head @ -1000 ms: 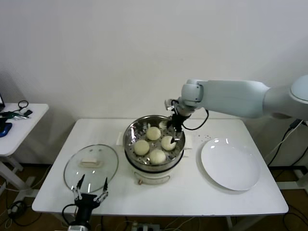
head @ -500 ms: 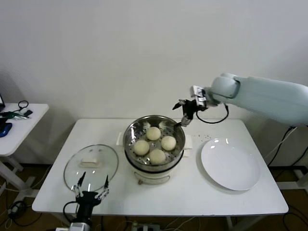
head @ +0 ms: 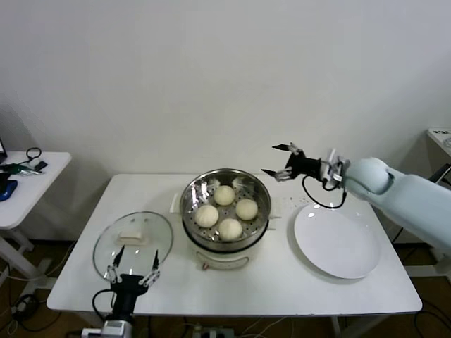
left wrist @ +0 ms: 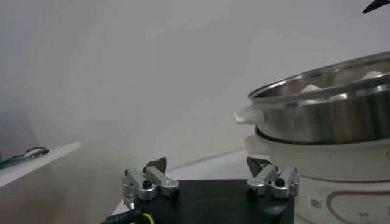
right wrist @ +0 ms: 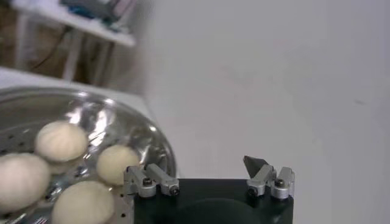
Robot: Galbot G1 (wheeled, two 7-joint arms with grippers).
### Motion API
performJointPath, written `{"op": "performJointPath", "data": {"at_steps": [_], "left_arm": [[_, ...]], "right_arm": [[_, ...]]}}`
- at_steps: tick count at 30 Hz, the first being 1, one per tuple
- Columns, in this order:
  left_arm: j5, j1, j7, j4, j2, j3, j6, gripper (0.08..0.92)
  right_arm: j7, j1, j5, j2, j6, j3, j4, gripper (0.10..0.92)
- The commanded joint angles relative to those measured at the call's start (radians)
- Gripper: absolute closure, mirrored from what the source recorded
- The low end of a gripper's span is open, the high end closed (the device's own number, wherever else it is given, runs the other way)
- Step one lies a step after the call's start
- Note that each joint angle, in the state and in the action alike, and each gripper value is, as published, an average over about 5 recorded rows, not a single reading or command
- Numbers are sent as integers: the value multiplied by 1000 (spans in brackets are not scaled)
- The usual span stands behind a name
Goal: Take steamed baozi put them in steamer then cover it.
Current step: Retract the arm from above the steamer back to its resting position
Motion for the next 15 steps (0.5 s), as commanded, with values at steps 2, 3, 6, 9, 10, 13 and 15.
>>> {"op": "performJointPath", "data": {"at_steps": [2, 3, 6, 9, 10, 13, 15], "left_arm": [[106, 8, 29, -36, -9, -14, 58, 177], [124, 9, 28, -40, -8, -16, 65, 177], [188, 9, 27, -52, -7, -24, 89, 177], [333, 1, 26, -55, -3, -40, 93, 177], [390, -3, 25, -56, 0, -45, 93, 177], [523, -12, 19, -67, 10, -52, 122, 177], [594, -18, 11, -74, 18, -53, 151, 177]], "right_arm": [[211, -829, -80, 19, 61, 880, 120, 203], [214, -869, -92, 37, 59, 921, 128, 203], [227, -978, -129, 101, 25, 1037, 159, 203], [236, -1071, -153, 177, -53, 1167, 197, 203], [234, -1100, -161, 204, -74, 1208, 210, 203], [211, -1173, -191, 267, -99, 1296, 241, 203], [186, -1219, -212, 294, -100, 1336, 256, 203]]}}
